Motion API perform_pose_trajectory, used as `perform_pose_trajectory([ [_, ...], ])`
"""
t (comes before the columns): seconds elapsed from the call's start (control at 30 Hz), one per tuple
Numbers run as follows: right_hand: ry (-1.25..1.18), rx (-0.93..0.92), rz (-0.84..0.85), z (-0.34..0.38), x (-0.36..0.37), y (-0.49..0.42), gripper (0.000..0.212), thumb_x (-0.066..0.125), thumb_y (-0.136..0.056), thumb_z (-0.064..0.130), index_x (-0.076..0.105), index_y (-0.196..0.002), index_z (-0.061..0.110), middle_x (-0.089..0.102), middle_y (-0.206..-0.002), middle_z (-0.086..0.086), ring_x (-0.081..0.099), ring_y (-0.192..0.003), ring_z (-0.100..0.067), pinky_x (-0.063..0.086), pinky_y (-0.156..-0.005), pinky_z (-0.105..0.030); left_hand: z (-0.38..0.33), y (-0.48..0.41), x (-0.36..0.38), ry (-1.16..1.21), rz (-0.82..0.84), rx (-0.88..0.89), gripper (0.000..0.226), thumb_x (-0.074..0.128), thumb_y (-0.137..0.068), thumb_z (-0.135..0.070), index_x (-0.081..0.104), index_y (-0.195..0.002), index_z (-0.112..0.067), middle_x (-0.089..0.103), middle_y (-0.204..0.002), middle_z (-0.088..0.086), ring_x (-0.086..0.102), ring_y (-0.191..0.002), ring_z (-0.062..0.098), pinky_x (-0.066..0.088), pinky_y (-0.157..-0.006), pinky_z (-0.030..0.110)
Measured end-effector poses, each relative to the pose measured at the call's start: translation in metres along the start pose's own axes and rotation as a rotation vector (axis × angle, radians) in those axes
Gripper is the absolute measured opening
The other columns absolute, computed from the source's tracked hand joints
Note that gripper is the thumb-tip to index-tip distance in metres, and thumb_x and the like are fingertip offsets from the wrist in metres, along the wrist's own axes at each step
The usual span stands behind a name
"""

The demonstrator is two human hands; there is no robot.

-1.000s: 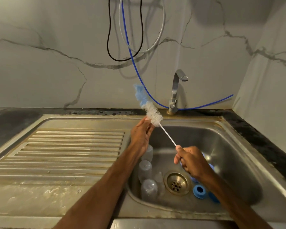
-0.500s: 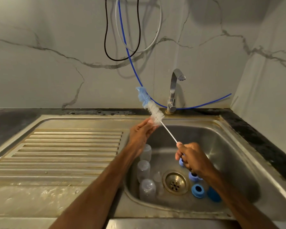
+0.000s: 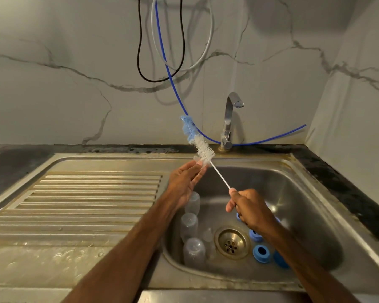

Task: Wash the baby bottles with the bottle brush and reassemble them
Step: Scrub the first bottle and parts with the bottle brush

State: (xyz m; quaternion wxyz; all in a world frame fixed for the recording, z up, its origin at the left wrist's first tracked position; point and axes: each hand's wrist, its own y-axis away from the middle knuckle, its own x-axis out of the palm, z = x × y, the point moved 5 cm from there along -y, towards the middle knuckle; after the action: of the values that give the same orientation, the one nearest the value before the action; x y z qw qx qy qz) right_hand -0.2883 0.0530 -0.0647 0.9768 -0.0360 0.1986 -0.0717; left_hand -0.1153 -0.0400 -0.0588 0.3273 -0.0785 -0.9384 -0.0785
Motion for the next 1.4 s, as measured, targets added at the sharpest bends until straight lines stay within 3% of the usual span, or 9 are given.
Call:
perform_pose_trajectory([
  [0.2, 0.052, 0.003, 0.076, -0.008, 0.007, 0.007, 0.062, 0.046, -0.106, 0.033, 0.070, -0.051, 0.018, 0.037, -0.044, 0.000, 0.032, -0.038, -0.007, 0.028, -0.052, -0.026, -0.007, -0.006, -0.019, -0.037, -0.136, 0.079, 0.028, 0.069, -0.092, -0.005, 0.070, -0.120, -0.002, 0.077, -0.111, 0.011, 0.075, -0.101, 0.018, 0.061, -0.087, 0.027],
  [0.43, -0.019, -0.017, 0.020, 0.006, -0.005, -0.005, 0.060, 0.046, -0.106, 0.034, 0.072, -0.054, 0.020, 0.034, -0.045, -0.003, 0.030, -0.038, -0.011, 0.028, -0.050, -0.027, 0.000, 0.001, 0.003, -0.116, 0.055, -0.049, 0.030, 0.063, -0.096, -0.003, 0.066, -0.126, 0.000, 0.072, -0.119, 0.020, 0.074, -0.101, 0.022, 0.061, -0.079, 0.023],
  [0.63, 0.074, -0.017, 0.083, -0.007, -0.001, 0.013, 0.060, 0.046, -0.106, 0.035, 0.071, -0.055, 0.017, 0.040, -0.044, -0.003, 0.034, -0.038, -0.009, 0.030, -0.051, -0.028, -0.014, -0.008, -0.022, 0.006, -0.100, 0.033, 0.025, 0.065, -0.096, -0.006, 0.068, -0.120, 0.000, 0.074, -0.116, 0.017, 0.076, -0.096, 0.020, 0.060, -0.075, 0.023],
  [0.73, 0.026, -0.015, 0.043, 0.003, -0.003, 0.004, 0.060, 0.046, -0.106, 0.033, 0.072, -0.054, 0.020, 0.037, -0.044, -0.003, 0.033, -0.039, -0.010, 0.029, -0.051, -0.030, -0.005, -0.002, -0.007, -0.075, -0.001, -0.054, 0.026, 0.061, -0.098, -0.006, 0.066, -0.123, 0.000, 0.072, -0.120, 0.020, 0.073, -0.098, 0.021, 0.059, -0.076, 0.022],
  [0.83, -0.016, 0.001, 0.024, 0.008, -0.004, -0.002, 0.061, 0.046, -0.107, 0.033, 0.072, -0.053, 0.020, 0.034, -0.043, 0.000, 0.030, -0.036, -0.008, 0.027, -0.048, -0.028, 0.000, 0.001, 0.007, -0.008, 0.072, -0.097, 0.027, 0.059, -0.100, -0.006, 0.064, -0.125, 0.004, 0.073, -0.117, 0.021, 0.074, -0.095, 0.020, 0.061, -0.075, 0.021],
  [0.97, -0.073, 0.049, 0.051, 0.008, -0.003, 0.006, 0.062, 0.045, -0.107, 0.033, 0.068, -0.054, 0.011, 0.034, -0.045, -0.003, 0.028, -0.036, -0.010, 0.025, -0.040, -0.022, -0.004, -0.001, 0.002, 0.139, 0.074, -0.115, 0.031, 0.065, -0.096, -0.003, 0.062, -0.126, 0.004, 0.067, -0.127, 0.026, 0.072, -0.103, 0.025, 0.061, -0.085, 0.027],
  [1.07, -0.153, 0.139, 0.070, 0.011, -0.005, 0.008, 0.055, 0.043, -0.108, 0.033, 0.062, -0.066, 0.003, 0.033, -0.045, 0.001, 0.026, -0.035, -0.009, 0.020, -0.035, -0.017, -0.003, 0.001, 0.004, 0.149, 0.071, -0.122, 0.032, 0.068, -0.092, 0.001, 0.065, -0.124, 0.000, 0.068, -0.126, 0.024, 0.073, -0.098, 0.023, 0.063, -0.074, 0.023],
  [1.27, -0.119, 0.148, 0.104, 0.009, -0.008, 0.016, 0.055, 0.043, -0.108, 0.033, 0.063, -0.066, 0.002, 0.033, -0.047, -0.001, 0.027, -0.037, -0.010, 0.020, -0.037, -0.017, -0.006, -0.005, -0.008, 0.108, -0.012, -0.084, 0.028, 0.073, -0.090, -0.002, 0.068, -0.117, 0.002, 0.073, -0.117, 0.021, 0.075, -0.094, 0.020, 0.060, -0.068, 0.020],
  [1.4, -0.104, 0.083, 0.090, 0.010, -0.008, 0.017, 0.058, 0.044, -0.108, 0.030, 0.063, -0.059, 0.005, 0.036, -0.046, -0.005, 0.028, -0.036, -0.009, 0.024, -0.036, -0.019, -0.005, -0.002, -0.006, 0.077, 0.033, -0.120, 0.030, 0.071, -0.091, -0.003, 0.067, -0.120, 0.002, 0.070, -0.123, 0.023, 0.073, -0.106, 0.025, 0.062, -0.075, 0.023],
])
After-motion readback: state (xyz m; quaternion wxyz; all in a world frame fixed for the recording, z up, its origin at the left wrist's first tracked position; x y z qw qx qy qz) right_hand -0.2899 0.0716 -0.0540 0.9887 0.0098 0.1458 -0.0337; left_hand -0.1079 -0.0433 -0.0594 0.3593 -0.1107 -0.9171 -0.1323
